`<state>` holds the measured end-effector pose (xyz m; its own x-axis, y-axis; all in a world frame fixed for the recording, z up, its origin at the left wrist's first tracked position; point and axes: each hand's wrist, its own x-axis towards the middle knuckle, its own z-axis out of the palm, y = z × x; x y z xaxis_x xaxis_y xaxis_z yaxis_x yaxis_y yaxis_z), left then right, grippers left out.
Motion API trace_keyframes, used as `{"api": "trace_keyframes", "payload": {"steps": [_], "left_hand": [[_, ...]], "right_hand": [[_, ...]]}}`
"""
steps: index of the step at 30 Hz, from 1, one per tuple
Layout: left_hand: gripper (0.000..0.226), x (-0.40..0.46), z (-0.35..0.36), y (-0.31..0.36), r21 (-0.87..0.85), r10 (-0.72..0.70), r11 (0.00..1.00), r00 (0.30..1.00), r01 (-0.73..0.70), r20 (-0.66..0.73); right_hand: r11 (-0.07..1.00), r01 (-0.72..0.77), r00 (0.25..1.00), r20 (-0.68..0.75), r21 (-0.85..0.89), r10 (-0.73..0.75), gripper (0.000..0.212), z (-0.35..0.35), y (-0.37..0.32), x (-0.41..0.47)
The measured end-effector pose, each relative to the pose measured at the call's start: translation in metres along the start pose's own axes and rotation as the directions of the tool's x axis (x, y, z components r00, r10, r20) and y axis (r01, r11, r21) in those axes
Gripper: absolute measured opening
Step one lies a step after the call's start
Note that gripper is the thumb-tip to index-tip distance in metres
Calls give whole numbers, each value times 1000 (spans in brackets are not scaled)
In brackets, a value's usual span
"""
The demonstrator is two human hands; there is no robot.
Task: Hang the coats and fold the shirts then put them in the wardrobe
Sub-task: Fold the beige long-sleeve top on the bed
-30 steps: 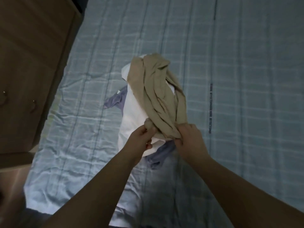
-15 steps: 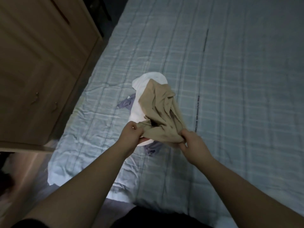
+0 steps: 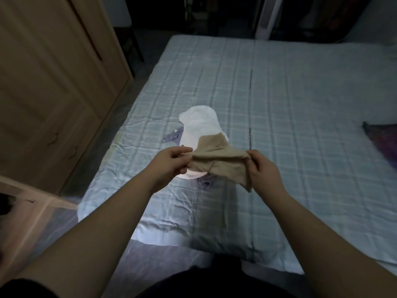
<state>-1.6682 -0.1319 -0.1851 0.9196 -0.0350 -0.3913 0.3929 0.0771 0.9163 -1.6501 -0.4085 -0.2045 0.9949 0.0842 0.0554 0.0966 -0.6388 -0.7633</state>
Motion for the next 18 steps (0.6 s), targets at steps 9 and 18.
{"api": "trace_keyframes", "payload": {"steps": [9, 18], "left_hand": [[27, -46, 11, 30, 635, 444, 719, 890, -284, -106], [9, -50, 23, 71, 708, 585, 621, 800, -336, -133]], "right_hand": [[999, -47, 999, 9, -26, 48, 21, -52, -56, -39], [716, 104, 988, 152, -690, 3, 70, -78, -67, -66]]}}
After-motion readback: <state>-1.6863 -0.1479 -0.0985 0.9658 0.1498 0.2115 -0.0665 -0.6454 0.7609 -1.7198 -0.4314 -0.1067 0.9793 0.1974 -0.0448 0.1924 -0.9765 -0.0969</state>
